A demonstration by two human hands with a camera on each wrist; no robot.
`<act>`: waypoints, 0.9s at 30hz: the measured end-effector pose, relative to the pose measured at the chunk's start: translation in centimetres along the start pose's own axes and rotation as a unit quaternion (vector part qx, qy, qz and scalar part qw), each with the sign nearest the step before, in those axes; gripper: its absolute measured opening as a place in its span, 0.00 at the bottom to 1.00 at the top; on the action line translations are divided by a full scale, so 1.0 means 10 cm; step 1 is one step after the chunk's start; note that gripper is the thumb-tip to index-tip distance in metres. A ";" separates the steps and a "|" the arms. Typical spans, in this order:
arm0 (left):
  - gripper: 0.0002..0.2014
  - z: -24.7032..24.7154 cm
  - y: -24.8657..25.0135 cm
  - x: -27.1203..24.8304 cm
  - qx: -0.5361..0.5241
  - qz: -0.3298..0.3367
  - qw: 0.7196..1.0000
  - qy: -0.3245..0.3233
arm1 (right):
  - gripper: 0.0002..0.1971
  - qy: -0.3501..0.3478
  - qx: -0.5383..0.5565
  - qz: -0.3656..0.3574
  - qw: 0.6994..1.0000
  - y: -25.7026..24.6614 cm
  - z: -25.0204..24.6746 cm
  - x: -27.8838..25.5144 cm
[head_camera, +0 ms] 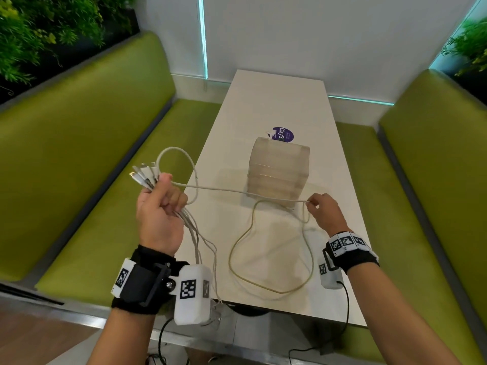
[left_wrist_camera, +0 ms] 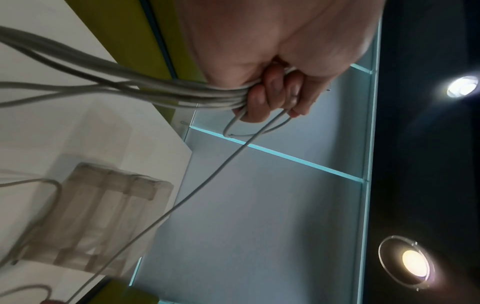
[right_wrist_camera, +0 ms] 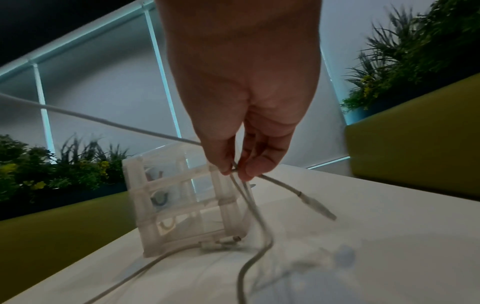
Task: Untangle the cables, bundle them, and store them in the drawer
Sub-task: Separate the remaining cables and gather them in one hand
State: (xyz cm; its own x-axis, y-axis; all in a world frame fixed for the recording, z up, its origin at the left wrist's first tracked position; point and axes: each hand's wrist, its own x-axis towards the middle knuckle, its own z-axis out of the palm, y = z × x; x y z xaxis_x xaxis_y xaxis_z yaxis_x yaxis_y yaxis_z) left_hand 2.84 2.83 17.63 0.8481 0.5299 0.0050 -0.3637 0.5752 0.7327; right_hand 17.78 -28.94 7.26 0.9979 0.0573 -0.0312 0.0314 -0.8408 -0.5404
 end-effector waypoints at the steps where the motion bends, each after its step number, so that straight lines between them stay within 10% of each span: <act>1: 0.12 -0.02 0.03 0.02 -0.005 0.004 1.000 0.003 | 0.08 -0.006 0.015 0.010 1.000 0.02 -0.01 0.00; 10: 0.12 0.11 -0.32 -0.02 0.198 -0.065 0.977 -0.033 | 0.08 -0.039 0.224 -0.063 0.972 -0.40 -0.10 -0.17; 19: 0.10 0.34 -1.02 -0.19 0.314 -0.171 0.920 -0.161 | 0.06 -0.027 0.115 -0.234 0.965 -0.99 -0.06 -0.39; 27: 0.05 0.29 -0.78 -0.20 0.334 -0.187 0.893 -0.238 | 0.08 -0.167 0.148 -0.149 0.963 -1.22 -0.31 -0.63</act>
State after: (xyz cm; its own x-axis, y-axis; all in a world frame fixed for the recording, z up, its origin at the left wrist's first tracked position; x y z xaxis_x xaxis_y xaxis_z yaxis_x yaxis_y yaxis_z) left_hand 5.08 -4.53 13.94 0.9876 -0.0372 -0.1528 0.1551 0.0715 0.9853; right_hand 11.28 -20.72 16.70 0.8716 0.4836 -0.0800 0.2460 -0.5728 -0.7819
